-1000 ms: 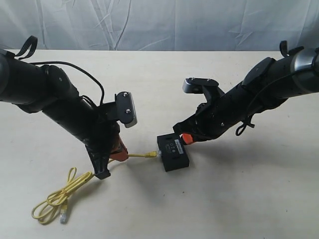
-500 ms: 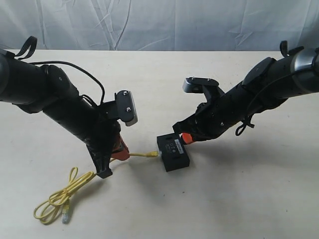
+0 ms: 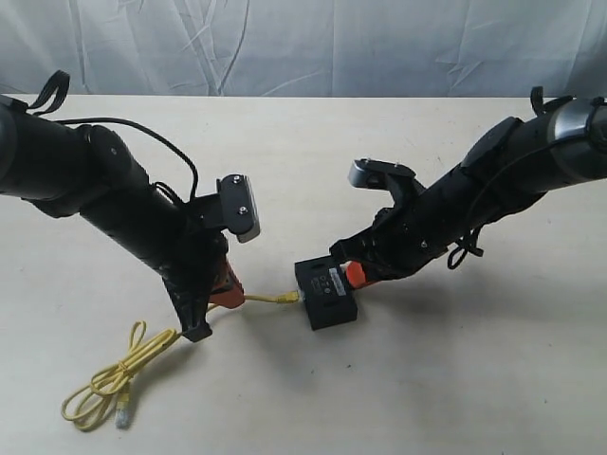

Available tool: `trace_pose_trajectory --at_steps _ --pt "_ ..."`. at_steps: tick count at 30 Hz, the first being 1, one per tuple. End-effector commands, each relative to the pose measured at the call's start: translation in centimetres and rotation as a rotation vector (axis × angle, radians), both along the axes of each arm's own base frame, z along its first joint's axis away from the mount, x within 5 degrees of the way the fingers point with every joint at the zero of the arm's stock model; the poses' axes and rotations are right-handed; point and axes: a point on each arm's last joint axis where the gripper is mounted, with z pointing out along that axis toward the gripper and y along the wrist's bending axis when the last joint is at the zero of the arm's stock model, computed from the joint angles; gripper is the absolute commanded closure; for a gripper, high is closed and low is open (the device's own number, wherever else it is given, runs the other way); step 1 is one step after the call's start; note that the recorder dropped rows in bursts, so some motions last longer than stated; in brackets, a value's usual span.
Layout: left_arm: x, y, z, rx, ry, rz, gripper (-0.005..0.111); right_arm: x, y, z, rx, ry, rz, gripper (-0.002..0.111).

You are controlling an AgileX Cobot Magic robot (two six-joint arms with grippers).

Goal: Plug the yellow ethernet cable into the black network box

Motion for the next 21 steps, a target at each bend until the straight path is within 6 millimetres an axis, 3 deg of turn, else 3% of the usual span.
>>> trace_pose_trajectory --at_steps 1,15,21 --pt "0.08 -0.45 0.55 -0.057 0.016 0.065 0.107 -0.18 0.53 0.38 0.061 0.041 -0.021 0.109" --pt "0.37 -0.81 0.80 -0.112 0.026 0.139 0.107 -0.30 0.90 0.69 0.116 0.100 -0.073 0.109" --pt "0.64 -0.71 0.78 -0.104 -0.001 0.155 0.107 -0.21 0.39 0.50 0.057 0.084 -0.072 0.109"
